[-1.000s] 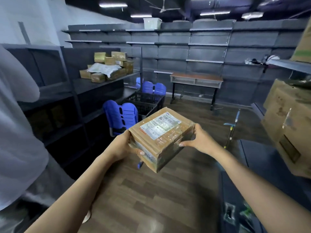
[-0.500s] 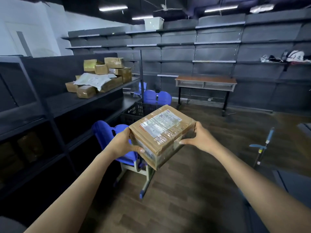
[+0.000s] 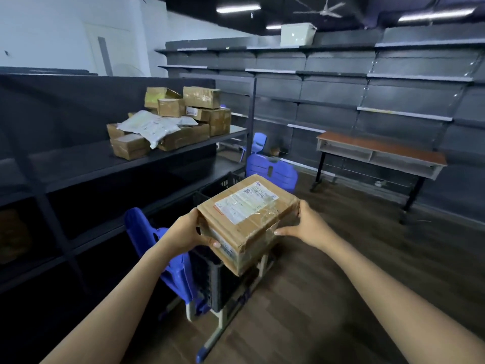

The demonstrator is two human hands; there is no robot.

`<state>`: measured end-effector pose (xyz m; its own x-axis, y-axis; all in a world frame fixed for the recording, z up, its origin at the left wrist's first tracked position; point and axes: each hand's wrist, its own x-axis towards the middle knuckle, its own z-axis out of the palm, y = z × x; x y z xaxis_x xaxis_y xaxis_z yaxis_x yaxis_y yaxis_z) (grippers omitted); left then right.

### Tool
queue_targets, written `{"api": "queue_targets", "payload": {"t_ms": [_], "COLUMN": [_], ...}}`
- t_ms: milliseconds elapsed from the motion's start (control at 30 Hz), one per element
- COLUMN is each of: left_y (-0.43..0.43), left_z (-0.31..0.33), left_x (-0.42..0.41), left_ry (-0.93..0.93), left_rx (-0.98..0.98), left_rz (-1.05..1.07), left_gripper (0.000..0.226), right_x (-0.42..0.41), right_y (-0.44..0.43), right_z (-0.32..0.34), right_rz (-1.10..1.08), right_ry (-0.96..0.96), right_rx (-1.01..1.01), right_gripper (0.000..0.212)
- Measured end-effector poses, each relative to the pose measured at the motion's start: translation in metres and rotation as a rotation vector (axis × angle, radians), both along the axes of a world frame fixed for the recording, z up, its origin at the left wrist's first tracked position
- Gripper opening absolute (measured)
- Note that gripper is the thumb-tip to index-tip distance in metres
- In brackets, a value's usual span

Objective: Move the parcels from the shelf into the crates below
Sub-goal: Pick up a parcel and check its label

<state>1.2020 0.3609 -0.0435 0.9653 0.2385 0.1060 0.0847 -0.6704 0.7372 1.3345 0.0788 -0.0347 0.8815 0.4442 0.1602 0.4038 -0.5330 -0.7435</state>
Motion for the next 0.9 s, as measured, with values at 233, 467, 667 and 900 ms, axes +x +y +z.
{"api": "queue_targets", "payload": {"t_ms": [233,467,667,900], "left_y": [0.030,0.090,0.131,0.157], "left_z": [-0.008,-0.021,-0.021,-0.035], "left_x": [0.097,0.192,0.248,0.283], "left_ry": [-0.013,-0.019,-0.029,-0.013], "left_rx": [0.031,0.065,0.062,0.003], "left_rz": [0.150,0.303,0.432,0.599], "left_gripper": [0.085,0.079,0.079,0.086], "right_x": [0.141,0.271,0.353,0.418], "right_y": [0.053,0.144,0.214,0.286], "right_z": [-0.014,-0.031,-0.034,-0.042], "right_rz": [0.149,0.289,0.392,0.568], "right_ry": [0.041,0.029,0.029,0.064], "right_rx": [-0.024,-0.021,0.000,-0.038], "right_gripper": [0.106,0.099,0.096,0.093]}}
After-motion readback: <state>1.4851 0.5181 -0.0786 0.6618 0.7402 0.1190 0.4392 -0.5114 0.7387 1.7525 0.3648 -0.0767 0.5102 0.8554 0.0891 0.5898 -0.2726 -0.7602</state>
